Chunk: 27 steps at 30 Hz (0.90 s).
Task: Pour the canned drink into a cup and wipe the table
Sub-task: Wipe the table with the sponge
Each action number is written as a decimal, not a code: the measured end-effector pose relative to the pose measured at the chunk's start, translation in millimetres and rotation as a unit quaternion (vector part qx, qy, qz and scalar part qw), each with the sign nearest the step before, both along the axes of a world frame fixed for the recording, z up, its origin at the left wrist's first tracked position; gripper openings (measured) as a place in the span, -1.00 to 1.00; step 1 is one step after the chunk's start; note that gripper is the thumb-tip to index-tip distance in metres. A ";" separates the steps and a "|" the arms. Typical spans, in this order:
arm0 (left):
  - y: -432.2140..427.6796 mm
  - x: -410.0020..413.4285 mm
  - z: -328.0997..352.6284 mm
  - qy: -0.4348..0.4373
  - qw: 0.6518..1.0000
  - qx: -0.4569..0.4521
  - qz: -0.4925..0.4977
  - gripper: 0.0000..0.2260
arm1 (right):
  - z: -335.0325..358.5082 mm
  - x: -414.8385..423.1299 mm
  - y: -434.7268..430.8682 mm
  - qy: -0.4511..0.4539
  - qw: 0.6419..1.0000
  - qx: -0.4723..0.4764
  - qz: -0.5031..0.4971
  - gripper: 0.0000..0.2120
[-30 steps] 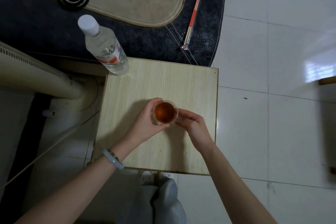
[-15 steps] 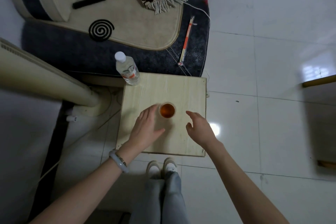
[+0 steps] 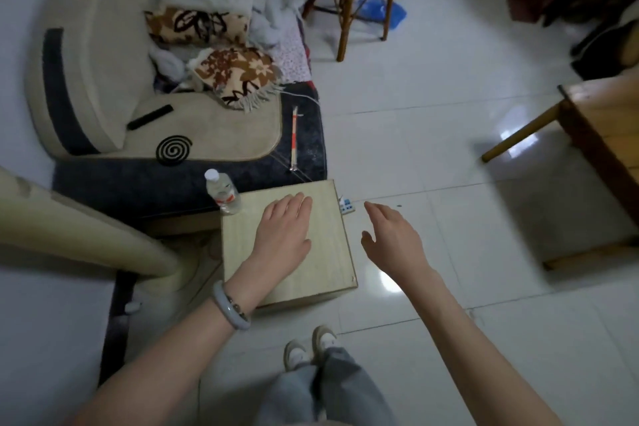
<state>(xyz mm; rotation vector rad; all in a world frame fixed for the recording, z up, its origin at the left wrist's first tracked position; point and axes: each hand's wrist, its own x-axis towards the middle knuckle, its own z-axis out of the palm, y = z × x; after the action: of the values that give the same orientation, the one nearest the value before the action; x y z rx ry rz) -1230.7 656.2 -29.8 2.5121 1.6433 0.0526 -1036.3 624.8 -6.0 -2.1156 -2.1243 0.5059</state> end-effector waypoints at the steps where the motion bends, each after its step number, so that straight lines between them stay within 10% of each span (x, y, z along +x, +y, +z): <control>1: -1.4 11.6 6.6 0.002 1.000 0.011 -0.025 -0.36 | 8.3 7.4 -6.6 -0.008 1.000 0.007 -0.010 -0.50; 27: -183.1 426.6 93.8 -0.055 0.919 0.106 -0.375 -0.32 | 92.4 349.8 -283.2 -0.077 0.952 0.051 -0.292 -0.57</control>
<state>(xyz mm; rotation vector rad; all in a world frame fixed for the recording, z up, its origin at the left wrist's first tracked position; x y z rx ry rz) -804.0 473.1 64.0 3.0502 0.5708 0.2913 -686.6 341.5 86.4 -2.6217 -1.4187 0.1638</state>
